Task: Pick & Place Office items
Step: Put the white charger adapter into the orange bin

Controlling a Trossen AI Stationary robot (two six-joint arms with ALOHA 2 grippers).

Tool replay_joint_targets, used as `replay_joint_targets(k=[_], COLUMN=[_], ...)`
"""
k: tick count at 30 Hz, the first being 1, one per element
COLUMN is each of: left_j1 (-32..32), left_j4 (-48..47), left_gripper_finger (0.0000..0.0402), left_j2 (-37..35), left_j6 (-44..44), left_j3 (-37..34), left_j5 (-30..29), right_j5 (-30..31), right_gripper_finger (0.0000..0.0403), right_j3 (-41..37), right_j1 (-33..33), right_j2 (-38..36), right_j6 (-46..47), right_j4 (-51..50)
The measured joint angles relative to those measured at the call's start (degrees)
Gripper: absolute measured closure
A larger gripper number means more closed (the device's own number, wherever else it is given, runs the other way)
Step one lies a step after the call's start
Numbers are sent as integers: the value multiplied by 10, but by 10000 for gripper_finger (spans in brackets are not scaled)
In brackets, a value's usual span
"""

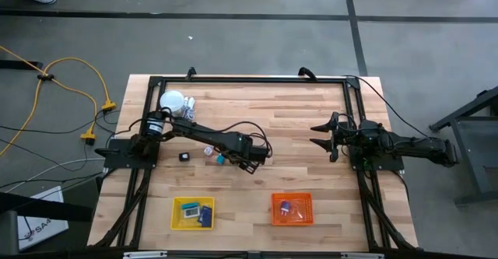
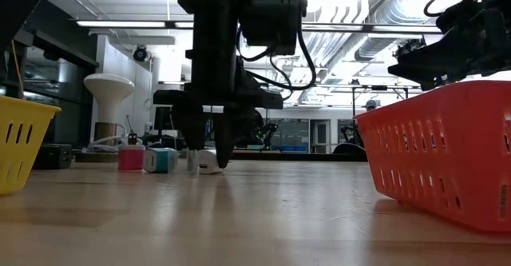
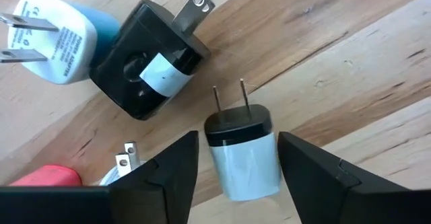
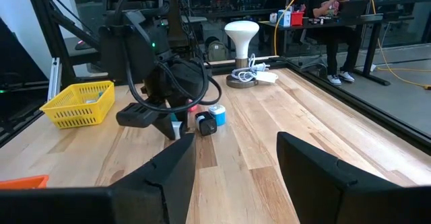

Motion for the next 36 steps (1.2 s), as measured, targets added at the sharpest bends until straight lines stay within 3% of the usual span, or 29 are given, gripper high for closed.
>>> replay_joint_targets(k=[12, 29, 36], left_j1=[0, -11, -36], left_j4=[-2, -10, 3], left_gripper_finger=[266, 272, 272], left_j2=[-1, -13, -45], left_j6=[-11, -15, 12], left_j3=[0, -1, -1], left_j5=[4, 6, -36], right_j5=[0, 0, 0], right_gripper_finger=[208, 208, 208], right_j3=[0, 0, 0], right_j1=[0, 0, 0], right_j2=[0, 0, 0], right_j6=[0, 0, 0], right_j4=[0, 0, 0])
